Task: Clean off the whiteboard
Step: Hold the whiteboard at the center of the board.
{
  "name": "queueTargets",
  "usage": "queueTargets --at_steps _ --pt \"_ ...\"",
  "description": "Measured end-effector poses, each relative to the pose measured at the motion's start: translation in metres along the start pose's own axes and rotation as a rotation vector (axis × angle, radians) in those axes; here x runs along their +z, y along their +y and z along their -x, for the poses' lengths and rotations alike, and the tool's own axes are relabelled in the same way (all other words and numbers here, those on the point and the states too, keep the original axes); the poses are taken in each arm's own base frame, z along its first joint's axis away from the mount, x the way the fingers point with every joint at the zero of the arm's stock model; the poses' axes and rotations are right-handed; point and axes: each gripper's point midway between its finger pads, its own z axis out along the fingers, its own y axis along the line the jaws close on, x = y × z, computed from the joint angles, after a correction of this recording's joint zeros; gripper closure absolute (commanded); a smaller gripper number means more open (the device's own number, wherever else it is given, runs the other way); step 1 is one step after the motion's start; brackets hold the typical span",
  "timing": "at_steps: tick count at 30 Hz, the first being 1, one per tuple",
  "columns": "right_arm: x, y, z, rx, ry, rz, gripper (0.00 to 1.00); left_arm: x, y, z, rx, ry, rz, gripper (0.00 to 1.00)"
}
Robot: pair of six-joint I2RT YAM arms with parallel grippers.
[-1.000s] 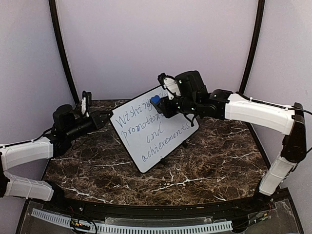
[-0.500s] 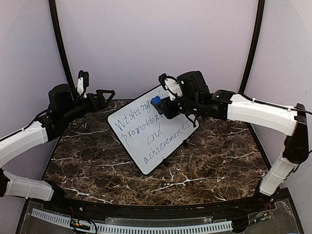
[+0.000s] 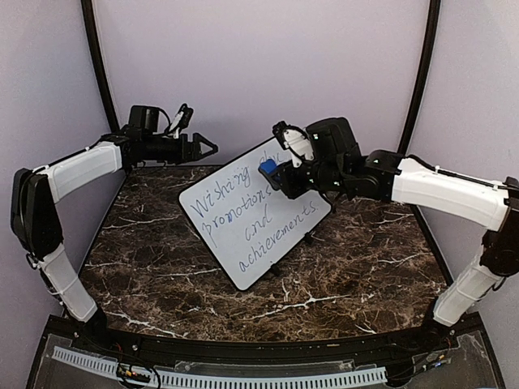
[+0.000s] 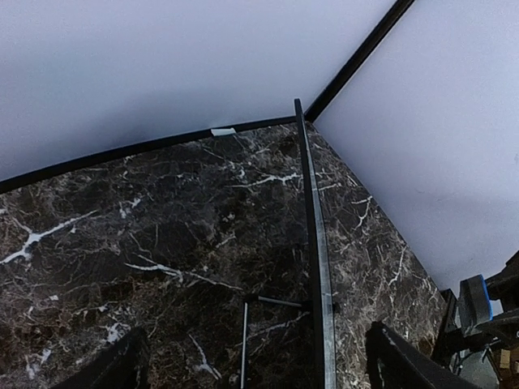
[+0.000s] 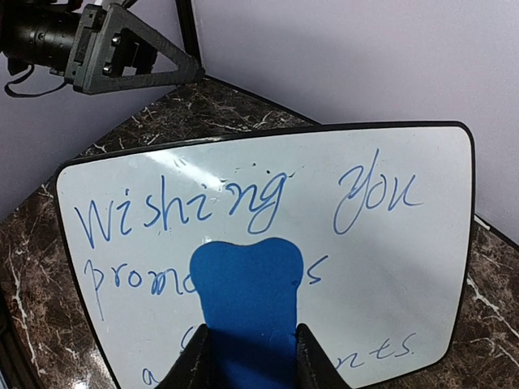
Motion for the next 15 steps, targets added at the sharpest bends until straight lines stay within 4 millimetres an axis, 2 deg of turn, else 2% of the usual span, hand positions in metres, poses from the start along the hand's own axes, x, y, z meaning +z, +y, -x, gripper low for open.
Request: queueTargets --at_steps 2,6,10,15 --pt "-0.003 -0.002 -0.001 -0.001 -0.002 -0.009 0.71 0.009 -0.001 -0.012 -0.018 0.054 -0.045 0.14" --pt "-0.003 -0.003 -0.007 -0.002 0.010 -0.013 0.71 0.014 -0.004 -0.026 -0.043 0.108 -0.095 0.22" --pt "-0.002 -0.004 -0.012 -0.002 0.022 -0.014 0.71 0.013 -0.012 -0.027 -0.046 0.118 -0.144 0.36" --pt "0.000 -0.003 -0.014 -0.003 0.030 -0.014 0.71 0.013 -0.021 -0.026 -0.047 0.119 -0.194 0.38"
